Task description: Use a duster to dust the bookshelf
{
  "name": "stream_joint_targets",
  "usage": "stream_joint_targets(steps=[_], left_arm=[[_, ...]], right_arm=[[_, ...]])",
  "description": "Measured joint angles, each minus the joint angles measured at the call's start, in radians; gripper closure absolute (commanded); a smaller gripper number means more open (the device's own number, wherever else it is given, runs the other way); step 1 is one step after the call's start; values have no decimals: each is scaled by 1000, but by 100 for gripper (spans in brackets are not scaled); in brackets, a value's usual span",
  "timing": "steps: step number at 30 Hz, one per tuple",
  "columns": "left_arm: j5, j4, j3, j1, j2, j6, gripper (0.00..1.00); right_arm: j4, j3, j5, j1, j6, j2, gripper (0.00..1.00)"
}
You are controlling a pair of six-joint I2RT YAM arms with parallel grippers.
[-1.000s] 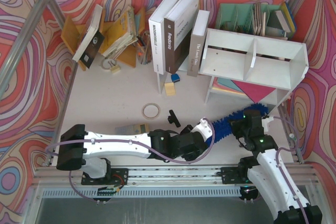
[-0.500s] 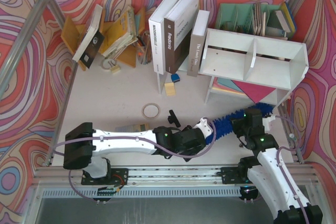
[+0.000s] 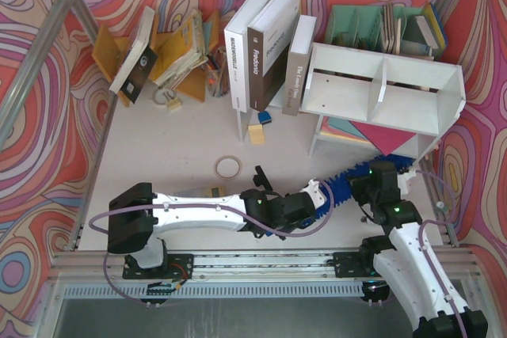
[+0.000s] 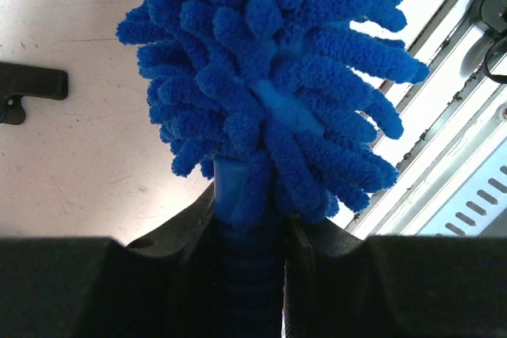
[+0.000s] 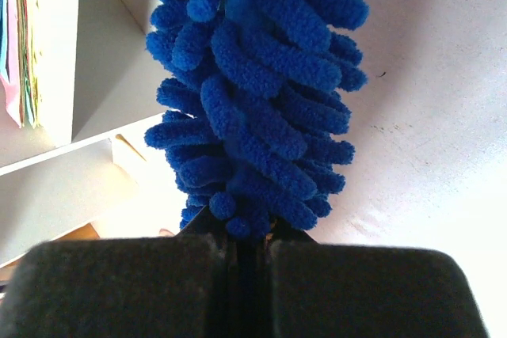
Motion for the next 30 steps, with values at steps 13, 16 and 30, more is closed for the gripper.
stream_joint_targets(steps=[13,16,30], left_arm=[[0,-2,0,-5,-39,-26,100],[-15,-28,-5,-18,-75,-36,100],[-85,-127,-50,-87,-267,-64,100]], right_arm=[[-39,49,5,0,-27,-8,70],[-66,75,-14,3,-32,-16,53],[-233,238,58,3,-138,-52,9]])
